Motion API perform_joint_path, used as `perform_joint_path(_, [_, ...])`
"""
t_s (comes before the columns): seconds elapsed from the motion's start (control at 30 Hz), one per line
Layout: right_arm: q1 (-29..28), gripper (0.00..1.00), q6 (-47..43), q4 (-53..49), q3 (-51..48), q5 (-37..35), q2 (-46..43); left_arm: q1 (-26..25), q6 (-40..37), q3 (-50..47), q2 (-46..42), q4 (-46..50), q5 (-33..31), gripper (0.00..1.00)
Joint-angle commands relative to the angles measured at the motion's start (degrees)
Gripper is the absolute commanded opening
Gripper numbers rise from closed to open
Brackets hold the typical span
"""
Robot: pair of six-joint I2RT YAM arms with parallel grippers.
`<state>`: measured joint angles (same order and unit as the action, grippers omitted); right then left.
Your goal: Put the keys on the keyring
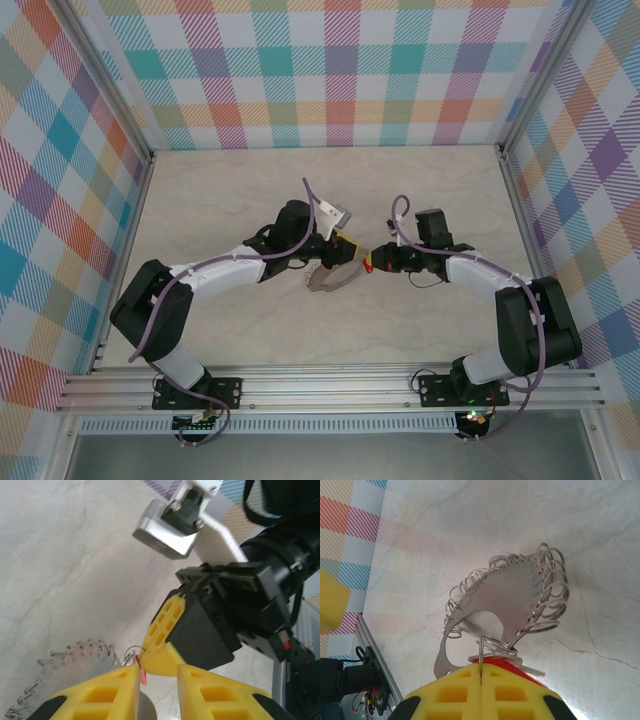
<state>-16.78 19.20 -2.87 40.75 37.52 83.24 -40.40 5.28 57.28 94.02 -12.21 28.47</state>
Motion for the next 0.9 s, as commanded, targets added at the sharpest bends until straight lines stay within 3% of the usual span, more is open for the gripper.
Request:
perform_joint_path(0.0, [0.4,0.00,0.8,2.8,-2.1,0.5,1.6,-0.1,-2.4,1.7,2.7,2.3,-1.1,0.27])
perform_joint_path(0.5, [0.5,0.00,3.2,8.6,-6.0,0.0,7.5,-1.3,-7.9,4.0,12.9,4.7,-2.5,0.27])
perform_joint_path(0.87, [0.5,0.00,3.8,10.2,-6.6,-0.3,9.3,-3.1,-11.4,5.5,15.6,7.5,-1.2,0.27])
